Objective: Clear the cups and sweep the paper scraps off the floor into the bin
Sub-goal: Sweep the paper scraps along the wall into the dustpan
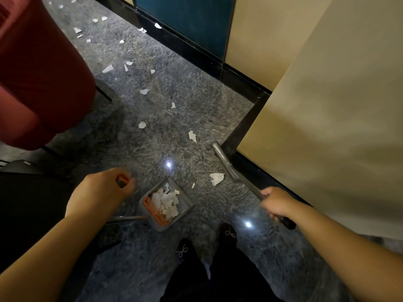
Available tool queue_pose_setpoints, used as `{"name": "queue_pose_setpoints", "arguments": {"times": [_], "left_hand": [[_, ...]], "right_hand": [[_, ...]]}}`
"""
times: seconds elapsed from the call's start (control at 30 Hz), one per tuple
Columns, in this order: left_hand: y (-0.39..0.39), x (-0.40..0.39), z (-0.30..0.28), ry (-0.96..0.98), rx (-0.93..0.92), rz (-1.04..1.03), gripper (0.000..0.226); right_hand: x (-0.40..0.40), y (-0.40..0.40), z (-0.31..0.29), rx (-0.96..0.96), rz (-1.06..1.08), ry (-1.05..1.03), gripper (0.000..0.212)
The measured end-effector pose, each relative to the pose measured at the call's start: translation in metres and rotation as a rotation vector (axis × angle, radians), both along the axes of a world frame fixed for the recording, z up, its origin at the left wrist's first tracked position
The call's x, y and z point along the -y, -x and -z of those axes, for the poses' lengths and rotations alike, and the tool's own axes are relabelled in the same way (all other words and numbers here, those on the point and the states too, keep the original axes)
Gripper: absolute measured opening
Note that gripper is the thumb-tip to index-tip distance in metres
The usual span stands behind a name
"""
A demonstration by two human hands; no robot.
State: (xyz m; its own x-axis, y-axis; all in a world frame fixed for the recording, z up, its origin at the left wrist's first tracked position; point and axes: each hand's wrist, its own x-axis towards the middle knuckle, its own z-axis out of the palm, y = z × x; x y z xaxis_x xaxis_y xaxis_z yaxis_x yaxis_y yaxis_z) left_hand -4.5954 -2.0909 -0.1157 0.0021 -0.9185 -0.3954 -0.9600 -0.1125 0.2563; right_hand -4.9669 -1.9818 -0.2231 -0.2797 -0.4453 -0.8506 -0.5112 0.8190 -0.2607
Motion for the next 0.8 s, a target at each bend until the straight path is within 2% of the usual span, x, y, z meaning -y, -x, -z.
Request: {"name": "queue_pose_setpoints", "arguments": {"times": [0.37,0.8], "left_hand": [[-0.006,0.022,0.019,0.010,0.020,-0.007,0.018],[-0.034,0.001,0.029,0.034,0.042,-0.023,0.018]], "right_hand": [[0.017,-0.048,0.024,0.058,-0.150,-0.110,0.053],[0.011,-0.140,0.003,0.311,-0.145,-0.121,0.049]]}}
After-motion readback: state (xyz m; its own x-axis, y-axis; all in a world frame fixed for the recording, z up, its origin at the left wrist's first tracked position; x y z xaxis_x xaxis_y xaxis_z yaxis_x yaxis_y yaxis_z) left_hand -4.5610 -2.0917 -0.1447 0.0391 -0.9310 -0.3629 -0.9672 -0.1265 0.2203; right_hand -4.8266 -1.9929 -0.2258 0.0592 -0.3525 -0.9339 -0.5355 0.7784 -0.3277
